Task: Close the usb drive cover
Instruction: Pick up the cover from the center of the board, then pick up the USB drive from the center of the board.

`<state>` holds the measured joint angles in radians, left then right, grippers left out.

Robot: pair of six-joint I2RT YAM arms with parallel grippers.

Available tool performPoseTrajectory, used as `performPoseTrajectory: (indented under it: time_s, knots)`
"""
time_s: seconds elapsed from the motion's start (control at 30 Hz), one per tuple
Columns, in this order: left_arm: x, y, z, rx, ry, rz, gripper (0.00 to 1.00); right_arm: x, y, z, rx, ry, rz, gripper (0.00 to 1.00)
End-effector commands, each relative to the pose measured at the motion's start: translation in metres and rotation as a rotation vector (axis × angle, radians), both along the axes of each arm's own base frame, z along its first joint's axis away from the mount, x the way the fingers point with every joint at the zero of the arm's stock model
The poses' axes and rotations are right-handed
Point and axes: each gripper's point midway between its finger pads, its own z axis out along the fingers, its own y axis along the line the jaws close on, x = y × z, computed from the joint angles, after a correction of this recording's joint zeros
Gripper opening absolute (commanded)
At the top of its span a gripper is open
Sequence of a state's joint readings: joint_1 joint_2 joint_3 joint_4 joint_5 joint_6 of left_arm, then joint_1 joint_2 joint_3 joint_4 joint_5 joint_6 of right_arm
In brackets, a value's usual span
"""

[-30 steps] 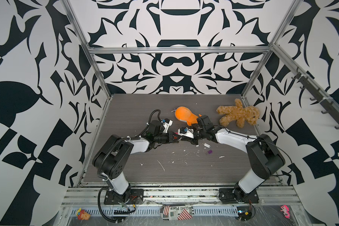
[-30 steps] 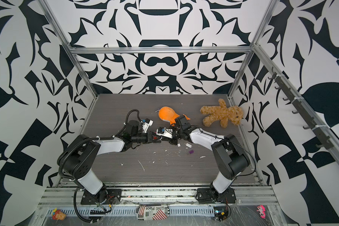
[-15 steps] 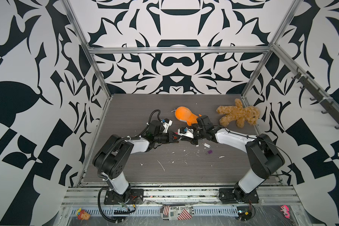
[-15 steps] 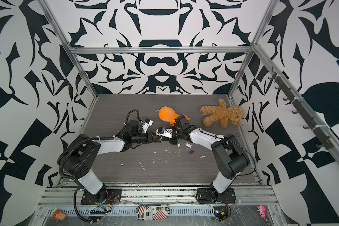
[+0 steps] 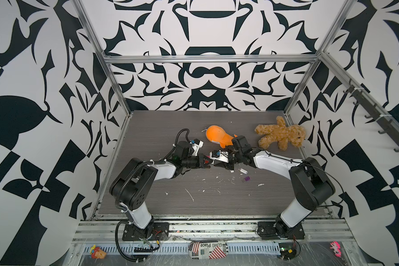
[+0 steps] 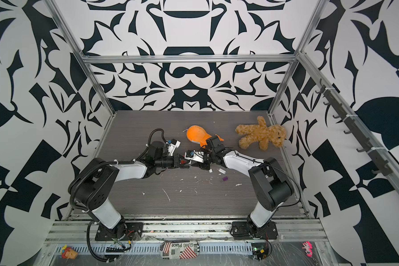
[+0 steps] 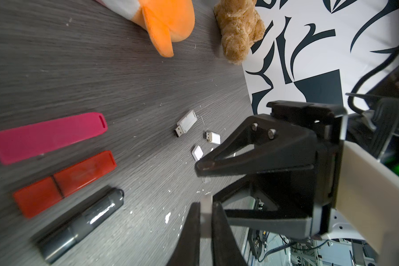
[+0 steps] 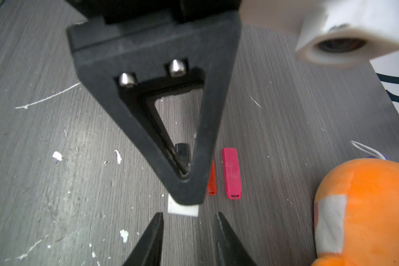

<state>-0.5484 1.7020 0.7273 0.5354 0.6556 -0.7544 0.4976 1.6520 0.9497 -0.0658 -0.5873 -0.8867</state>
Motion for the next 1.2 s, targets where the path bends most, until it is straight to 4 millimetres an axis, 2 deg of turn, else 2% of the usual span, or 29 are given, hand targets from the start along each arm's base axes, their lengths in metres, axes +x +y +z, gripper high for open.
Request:
performPoseTrajectory:
  time_s: [0.0,0.2,0.33,0.43,0.73,0.87,1.17]
  knots:
    - [0.005,-0.002,0.011,-0.019,-0.029,-0.014,0.12,0.008,-0.016,0.027,0.01,-0.07,-0.019,0.41]
    - [0.008,0.002,0.012,-0.02,-0.032,-0.006,0.12,0.012,-0.054,0.011,-0.086,-0.051,-0.081,0.42]
    - [0.008,0.005,0.014,-0.017,-0.034,-0.008,0.12,0.017,-0.075,-0.015,-0.192,-0.017,-0.104,0.42]
    - [0.008,0.008,0.014,-0.011,-0.034,-0.007,0.12,0.021,-0.084,-0.03,-0.264,0.009,-0.095,0.42]
    - [0.007,0.02,0.015,0.007,-0.039,0.011,0.12,0.037,-0.086,-0.049,-0.334,0.05,-0.077,0.42]
    - [0.007,0.023,0.014,0.012,-0.039,0.016,0.12,0.042,-0.084,-0.052,-0.342,0.056,-0.07,0.42]
    - [0.007,0.027,0.01,0.022,-0.03,0.025,0.12,0.035,-0.086,-0.057,-0.34,0.149,-0.026,0.4]
